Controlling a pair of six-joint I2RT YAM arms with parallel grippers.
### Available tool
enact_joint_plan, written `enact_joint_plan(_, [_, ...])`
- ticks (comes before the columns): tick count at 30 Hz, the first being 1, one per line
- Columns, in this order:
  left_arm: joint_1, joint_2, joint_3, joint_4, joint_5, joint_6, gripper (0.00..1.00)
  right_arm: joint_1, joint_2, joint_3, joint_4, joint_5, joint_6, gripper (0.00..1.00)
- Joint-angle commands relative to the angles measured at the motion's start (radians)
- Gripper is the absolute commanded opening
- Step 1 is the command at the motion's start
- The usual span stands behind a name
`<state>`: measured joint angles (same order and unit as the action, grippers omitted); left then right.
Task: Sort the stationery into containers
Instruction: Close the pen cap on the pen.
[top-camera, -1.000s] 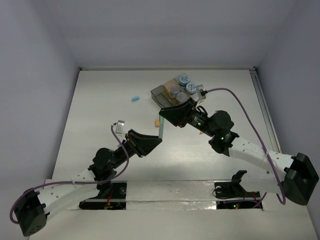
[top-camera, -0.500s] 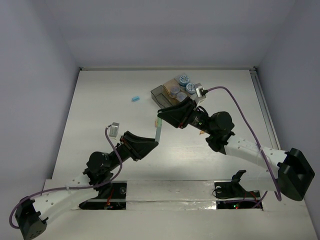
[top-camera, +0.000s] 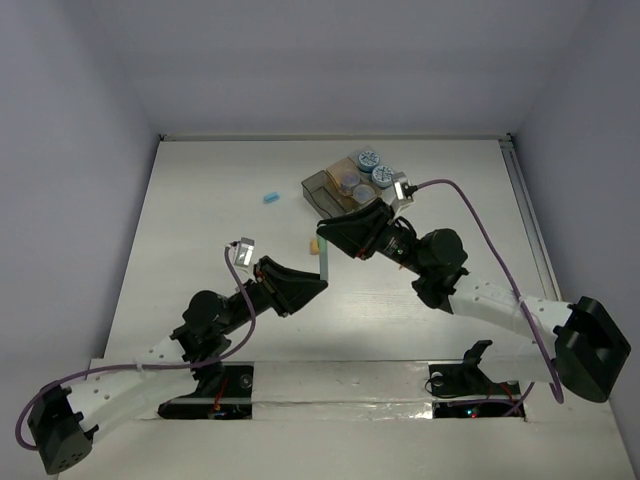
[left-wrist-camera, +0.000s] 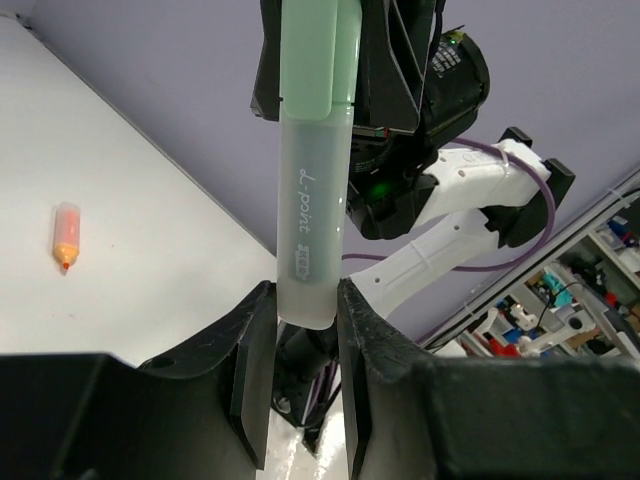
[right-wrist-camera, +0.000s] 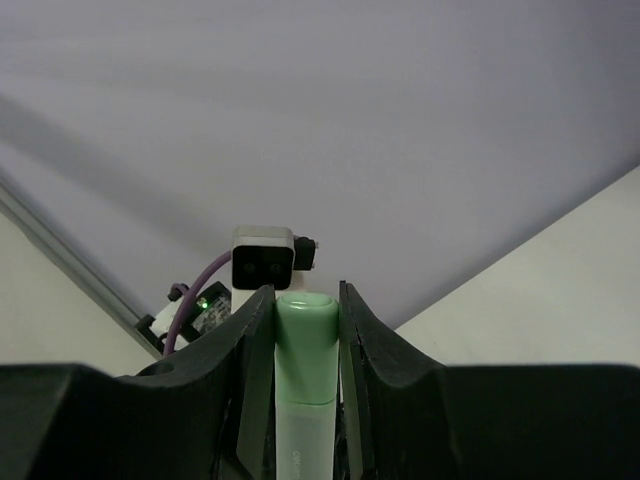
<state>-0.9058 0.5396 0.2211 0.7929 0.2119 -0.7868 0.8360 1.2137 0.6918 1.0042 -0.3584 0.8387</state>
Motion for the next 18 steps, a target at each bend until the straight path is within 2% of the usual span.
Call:
enact_joint_plan(1, [0.008, -0.026, 0.124, 0.149, -0.078, 0.061, 0.00, 0.048, -0.016, -0.041, -0.042, -0.060, -0.036, 0.00])
enact_joint_plan(11, [0.018, -0.036, 0.207, 0.020, -0.137, 0.169, 0.00, 0.048, -0.065, -0.049, -0.399, -0.025, -0.133, 0.00])
enact_joint_plan(18, [0.027, 0.011, 0.299, 0.014, -0.117, 0.212, 0.00, 0.066, -0.029, -0.101, -0.484, 0.007, -0.165, 0.00])
